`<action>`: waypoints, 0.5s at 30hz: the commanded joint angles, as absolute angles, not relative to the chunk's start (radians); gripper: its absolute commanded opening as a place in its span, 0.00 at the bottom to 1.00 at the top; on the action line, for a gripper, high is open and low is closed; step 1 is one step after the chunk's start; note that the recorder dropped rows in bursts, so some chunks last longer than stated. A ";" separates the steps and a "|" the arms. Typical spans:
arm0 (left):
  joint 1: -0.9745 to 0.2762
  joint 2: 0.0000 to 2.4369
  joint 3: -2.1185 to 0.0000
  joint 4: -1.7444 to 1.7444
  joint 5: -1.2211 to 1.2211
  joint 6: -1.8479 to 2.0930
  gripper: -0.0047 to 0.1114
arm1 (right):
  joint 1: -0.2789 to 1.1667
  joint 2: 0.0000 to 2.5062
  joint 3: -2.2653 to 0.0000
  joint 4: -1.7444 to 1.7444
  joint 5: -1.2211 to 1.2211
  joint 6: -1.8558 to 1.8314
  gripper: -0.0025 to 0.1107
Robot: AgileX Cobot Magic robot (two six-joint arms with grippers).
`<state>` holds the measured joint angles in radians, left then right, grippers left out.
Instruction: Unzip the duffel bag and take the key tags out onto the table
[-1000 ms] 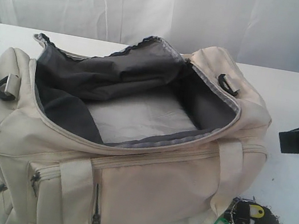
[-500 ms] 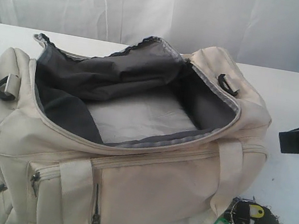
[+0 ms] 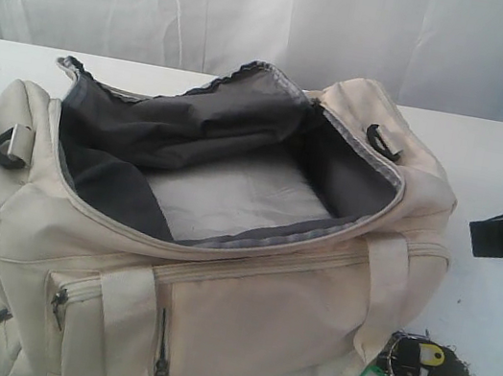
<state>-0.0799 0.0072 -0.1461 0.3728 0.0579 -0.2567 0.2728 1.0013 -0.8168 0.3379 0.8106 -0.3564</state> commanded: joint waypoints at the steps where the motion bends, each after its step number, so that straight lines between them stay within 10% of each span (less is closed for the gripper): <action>1: -0.078 0.000 0.000 0.363 -0.245 -0.397 0.04 | 0.269 0.993 -0.814 0.339 0.804 -0.354 0.02; 15: -0.062 0.000 0.000 0.295 0.276 -0.679 0.04 | 0.269 0.993 -0.814 0.339 0.804 -0.354 0.02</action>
<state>-0.0660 0.0048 -0.0009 0.3039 0.2551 -0.6637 0.2728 1.0013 -0.8168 0.3379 0.8106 -0.3564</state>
